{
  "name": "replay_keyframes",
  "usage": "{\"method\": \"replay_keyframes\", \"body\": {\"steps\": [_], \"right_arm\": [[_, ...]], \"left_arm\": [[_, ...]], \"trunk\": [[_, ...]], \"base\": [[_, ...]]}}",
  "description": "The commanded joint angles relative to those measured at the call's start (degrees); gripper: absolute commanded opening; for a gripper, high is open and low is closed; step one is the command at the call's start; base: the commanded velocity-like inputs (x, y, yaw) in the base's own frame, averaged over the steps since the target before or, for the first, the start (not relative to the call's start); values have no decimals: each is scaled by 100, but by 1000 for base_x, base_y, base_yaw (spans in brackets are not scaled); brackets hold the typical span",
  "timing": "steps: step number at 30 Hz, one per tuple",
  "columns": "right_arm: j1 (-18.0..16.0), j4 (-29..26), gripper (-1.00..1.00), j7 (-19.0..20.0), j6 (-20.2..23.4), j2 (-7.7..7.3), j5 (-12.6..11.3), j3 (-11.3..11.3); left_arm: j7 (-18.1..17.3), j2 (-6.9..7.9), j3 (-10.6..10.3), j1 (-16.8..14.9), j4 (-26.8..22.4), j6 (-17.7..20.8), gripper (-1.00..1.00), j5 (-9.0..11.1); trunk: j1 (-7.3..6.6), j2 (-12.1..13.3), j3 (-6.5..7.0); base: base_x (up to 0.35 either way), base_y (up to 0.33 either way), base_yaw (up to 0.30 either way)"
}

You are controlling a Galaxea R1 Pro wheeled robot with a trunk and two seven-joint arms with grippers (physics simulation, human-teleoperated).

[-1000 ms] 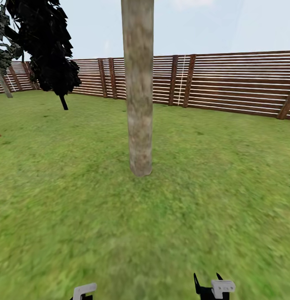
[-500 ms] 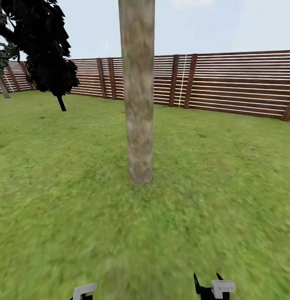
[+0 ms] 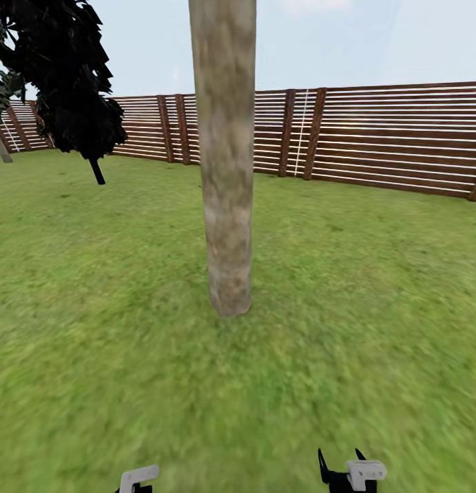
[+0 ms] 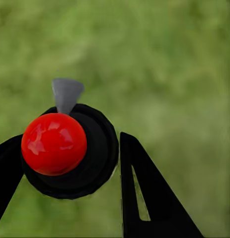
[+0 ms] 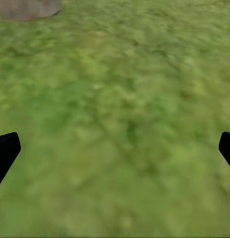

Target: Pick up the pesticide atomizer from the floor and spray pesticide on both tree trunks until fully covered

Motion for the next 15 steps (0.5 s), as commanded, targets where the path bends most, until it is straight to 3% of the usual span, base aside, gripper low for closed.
{"method": "replay_keyframes", "body": {"steps": [1, 15], "right_arm": [[0, 0, 100, 1, 0, 0, 0, 0], [0, 0, 100, -4, -2, -15, -6, -6]], "left_arm": [[4, 0, -2, 1, 0, -1, -100, -1], [4, 7, -2, -1, 0, 2, -100, 3]], "trunk": [[0, 0, 0], [0, 0, 0]], "base": [[338, 0, 0], [338, 0, 0]]}}
